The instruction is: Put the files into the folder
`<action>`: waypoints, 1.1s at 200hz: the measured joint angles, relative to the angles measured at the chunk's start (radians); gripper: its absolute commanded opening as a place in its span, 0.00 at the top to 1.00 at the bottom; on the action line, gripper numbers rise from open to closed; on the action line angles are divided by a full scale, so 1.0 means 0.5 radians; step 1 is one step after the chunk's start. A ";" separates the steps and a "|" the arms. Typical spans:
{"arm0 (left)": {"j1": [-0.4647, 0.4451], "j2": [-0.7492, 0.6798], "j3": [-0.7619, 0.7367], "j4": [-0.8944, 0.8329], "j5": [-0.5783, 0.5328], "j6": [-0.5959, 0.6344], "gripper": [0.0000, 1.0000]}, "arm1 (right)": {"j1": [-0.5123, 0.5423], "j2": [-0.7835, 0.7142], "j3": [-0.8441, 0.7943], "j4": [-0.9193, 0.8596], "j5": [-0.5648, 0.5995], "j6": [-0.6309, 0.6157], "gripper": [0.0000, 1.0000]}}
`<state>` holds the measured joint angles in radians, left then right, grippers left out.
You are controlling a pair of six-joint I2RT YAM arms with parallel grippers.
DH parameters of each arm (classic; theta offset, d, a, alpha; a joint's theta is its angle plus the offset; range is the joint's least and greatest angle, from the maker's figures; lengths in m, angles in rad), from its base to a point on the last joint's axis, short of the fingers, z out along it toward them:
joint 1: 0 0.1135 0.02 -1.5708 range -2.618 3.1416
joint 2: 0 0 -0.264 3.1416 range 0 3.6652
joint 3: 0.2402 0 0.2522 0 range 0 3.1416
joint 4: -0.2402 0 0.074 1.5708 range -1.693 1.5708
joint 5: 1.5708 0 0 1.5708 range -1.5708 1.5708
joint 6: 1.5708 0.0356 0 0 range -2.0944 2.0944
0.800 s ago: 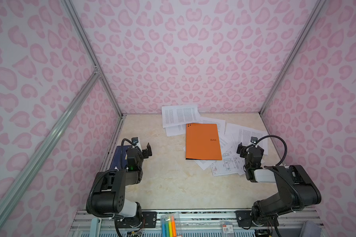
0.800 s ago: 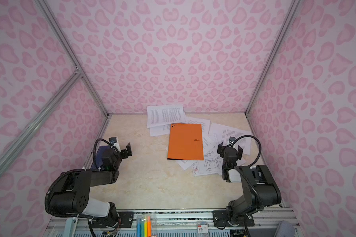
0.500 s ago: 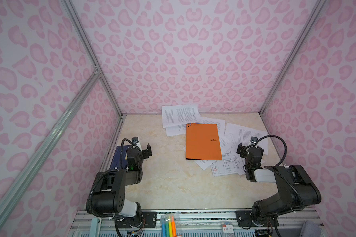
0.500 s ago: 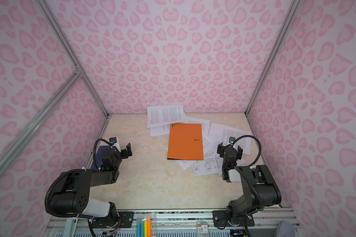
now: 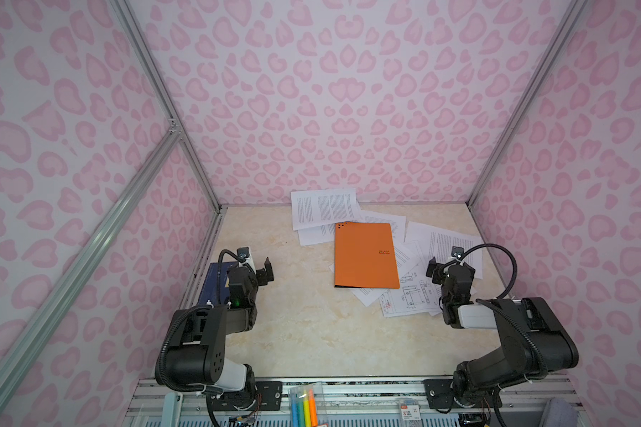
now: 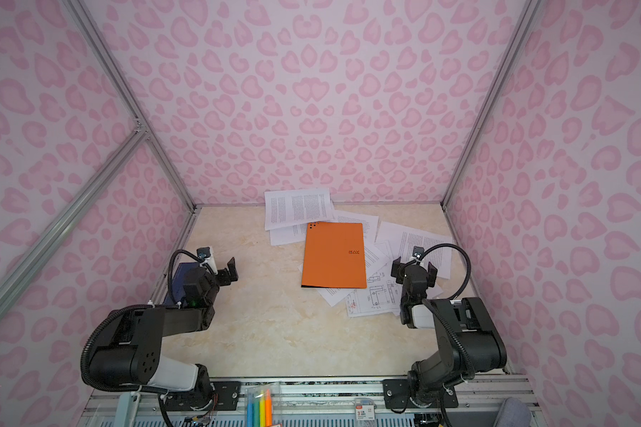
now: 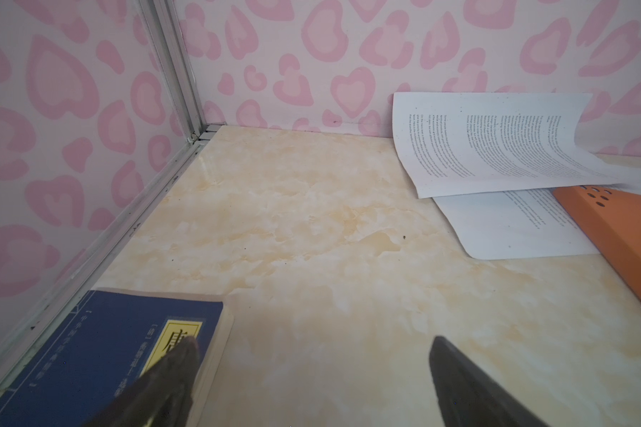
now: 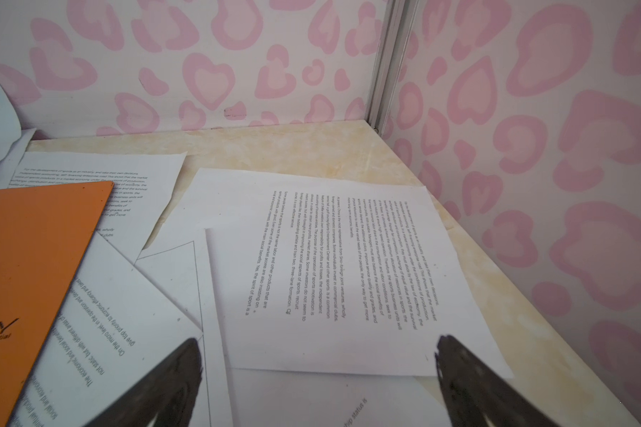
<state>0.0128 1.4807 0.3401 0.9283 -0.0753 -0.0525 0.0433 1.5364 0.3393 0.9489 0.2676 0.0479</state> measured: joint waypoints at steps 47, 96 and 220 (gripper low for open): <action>0.002 0.000 0.000 0.000 0.002 0.000 0.02 | -0.002 -0.002 0.000 0.001 -0.021 -0.005 0.00; -0.154 -0.217 0.195 -0.416 -0.244 -0.005 0.02 | 0.089 -0.134 0.000 -0.099 0.119 -0.031 0.00; -0.674 0.726 1.627 -1.976 1.051 -0.835 0.02 | 0.255 0.024 1.015 -1.517 -0.687 0.689 0.17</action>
<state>-0.3241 1.8439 1.1538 -0.0597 0.4500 -0.4698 0.1707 1.5486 0.8471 0.1905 -0.0757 0.3923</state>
